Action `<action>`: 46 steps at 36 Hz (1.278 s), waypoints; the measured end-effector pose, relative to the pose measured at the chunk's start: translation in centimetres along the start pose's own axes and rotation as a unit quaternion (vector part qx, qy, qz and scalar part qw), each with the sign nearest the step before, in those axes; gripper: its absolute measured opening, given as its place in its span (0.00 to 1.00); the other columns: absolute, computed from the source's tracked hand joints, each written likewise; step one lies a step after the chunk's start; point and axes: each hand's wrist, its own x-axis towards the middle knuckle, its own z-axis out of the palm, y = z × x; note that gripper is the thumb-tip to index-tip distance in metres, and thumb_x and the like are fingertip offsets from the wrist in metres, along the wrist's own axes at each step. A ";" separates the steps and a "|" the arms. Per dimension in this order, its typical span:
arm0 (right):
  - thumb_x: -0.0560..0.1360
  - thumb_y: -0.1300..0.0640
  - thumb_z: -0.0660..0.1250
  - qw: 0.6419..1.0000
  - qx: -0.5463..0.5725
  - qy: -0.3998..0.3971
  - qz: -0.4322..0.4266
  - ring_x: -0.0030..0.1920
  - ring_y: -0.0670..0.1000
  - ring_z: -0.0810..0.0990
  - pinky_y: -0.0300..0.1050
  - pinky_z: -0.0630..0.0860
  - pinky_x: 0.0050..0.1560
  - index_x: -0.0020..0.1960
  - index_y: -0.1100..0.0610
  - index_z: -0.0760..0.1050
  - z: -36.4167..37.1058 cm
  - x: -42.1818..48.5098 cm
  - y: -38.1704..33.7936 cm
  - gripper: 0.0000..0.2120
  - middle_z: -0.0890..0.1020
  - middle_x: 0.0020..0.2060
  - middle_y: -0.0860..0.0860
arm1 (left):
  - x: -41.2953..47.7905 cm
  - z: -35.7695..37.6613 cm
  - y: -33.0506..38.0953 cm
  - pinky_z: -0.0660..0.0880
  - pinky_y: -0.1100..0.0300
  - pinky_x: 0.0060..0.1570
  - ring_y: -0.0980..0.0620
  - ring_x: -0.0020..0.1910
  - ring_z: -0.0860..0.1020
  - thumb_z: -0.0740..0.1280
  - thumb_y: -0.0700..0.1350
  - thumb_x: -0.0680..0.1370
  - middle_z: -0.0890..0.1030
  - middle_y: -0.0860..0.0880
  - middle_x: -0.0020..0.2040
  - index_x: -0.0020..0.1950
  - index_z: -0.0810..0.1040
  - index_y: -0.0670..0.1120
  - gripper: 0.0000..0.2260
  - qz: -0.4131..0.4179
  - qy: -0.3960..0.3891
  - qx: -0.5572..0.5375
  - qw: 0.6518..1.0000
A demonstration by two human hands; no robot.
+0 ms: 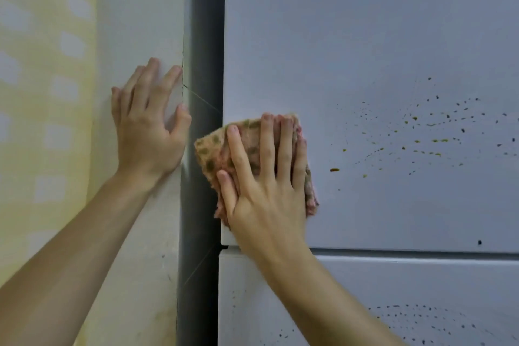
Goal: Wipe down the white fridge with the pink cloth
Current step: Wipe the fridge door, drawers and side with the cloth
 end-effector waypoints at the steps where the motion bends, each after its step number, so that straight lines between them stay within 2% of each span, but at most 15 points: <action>1: 0.86 0.42 0.54 1.000 0.000 0.001 0.005 0.84 0.65 0.45 0.65 0.44 0.84 0.85 0.49 0.55 0.1 0.5 -0.1 0.30 0.50 0.84 0.63 | 0.0 0.0 0.0 0.49 0.39 0.81 0.45 0.83 0.59 0.59 0.51 0.83 0.64 0.46 0.83 0.81 0.68 0.53 0.25 0.003 0.000 0.002 1.000; 12: 0.87 0.41 0.53 0.998 0.014 -0.040 -0.038 0.85 0.62 0.46 0.62 0.47 0.84 0.85 0.47 0.55 -0.5 -5.9 1.9 0.29 0.51 0.85 0.59 | -0.6 0.2 0.4 0.48 0.39 0.82 0.45 0.83 0.58 0.59 0.49 0.84 0.63 0.46 0.83 0.81 0.68 0.52 0.24 -0.003 0.001 -0.009 1.000; 18: 0.87 0.40 0.55 0.995 -0.003 -0.005 -0.102 0.85 0.62 0.50 0.62 0.52 0.84 0.84 0.48 0.59 -1.2 -2.3 4.3 0.28 0.55 0.84 0.59 | -1.3 0.0 0.7 0.51 0.35 0.81 0.43 0.82 0.61 0.59 0.47 0.83 0.66 0.44 0.82 0.80 0.69 0.49 0.24 0.008 0.007 -0.018 1.000; 24: 0.86 0.36 0.51 0.999 -0.024 0.030 -0.028 0.85 0.62 0.49 0.61 0.48 0.84 0.84 0.47 0.58 -1.7 5.1 5.7 0.30 0.54 0.84 0.58 | -2.6 0.1 2.4 0.52 0.32 0.79 0.43 0.82 0.60 0.59 0.50 0.82 0.66 0.44 0.82 0.80 0.69 0.48 0.26 0.025 -0.001 -0.005 1.000; 29: 0.86 0.39 0.55 0.998 -0.001 0.057 0.023 0.85 0.63 0.49 0.64 0.52 0.83 0.84 0.48 0.60 -1.9 0.7 5.3 0.28 0.54 0.84 0.59 | -4.9 0.2 7.5 0.47 0.31 0.80 0.44 0.83 0.59 0.60 0.50 0.81 0.65 0.44 0.82 0.79 0.70 0.47 0.26 0.066 -0.003 -0.047 0.997; 33: 0.86 0.40 0.54 0.999 -0.005 0.019 0.032 0.85 0.62 0.48 0.63 0.51 0.83 0.84 0.48 0.58 -2.2 -5.0 6.3 0.28 0.51 0.85 0.59 | -7.2 1.2 10.8 0.51 0.30 0.79 0.43 0.83 0.61 0.60 0.48 0.81 0.68 0.43 0.81 0.78 0.73 0.46 0.24 0.100 -0.026 -0.072 0.992; 37: 0.86 0.41 0.56 0.999 -0.013 0.013 0.030 0.85 0.63 0.47 0.61 0.48 0.84 0.84 0.49 0.58 -2.2 -4.6 6.6 0.30 0.51 0.84 0.61 | -7.9 2.1 11.8 0.53 0.35 0.81 0.47 0.83 0.61 0.55 0.48 0.83 0.68 0.45 0.81 0.80 0.69 0.43 0.25 0.064 -0.042 -0.123 0.989; 40: 0.85 0.35 0.55 0.999 -0.014 0.019 0.024 0.85 0.63 0.46 0.60 0.47 0.84 0.84 0.49 0.58 -2.4 -2.4 6.7 0.32 0.51 0.84 0.61 | -7.9 2.2 11.8 0.50 0.38 0.83 0.48 0.83 0.61 0.52 0.49 0.84 0.68 0.45 0.80 0.81 0.65 0.39 0.26 0.044 -0.030 -0.170 0.984; 42: 0.84 0.33 0.55 0.999 -0.017 0.035 0.016 0.85 0.63 0.48 0.61 0.48 0.84 0.83 0.49 0.61 -2.7 -0.6 6.9 0.33 0.54 0.84 0.62 | -8.0 2.2 11.8 0.50 0.39 0.83 0.47 0.83 0.62 0.52 0.48 0.85 0.67 0.46 0.81 0.81 0.64 0.39 0.26 0.052 -0.020 -0.179 0.982; 46: 0.80 0.31 0.62 0.995 -0.041 0.085 -0.009 0.80 0.68 0.62 0.62 0.48 0.84 0.76 0.51 0.73 -3.3 2.8 7.4 0.33 0.70 0.76 0.65 | -8.1 2.4 11.9 0.52 0.42 0.83 0.52 0.83 0.59 0.51 0.49 0.85 0.62 0.49 0.82 0.83 0.57 0.40 0.27 0.037 -0.006 -0.197 0.980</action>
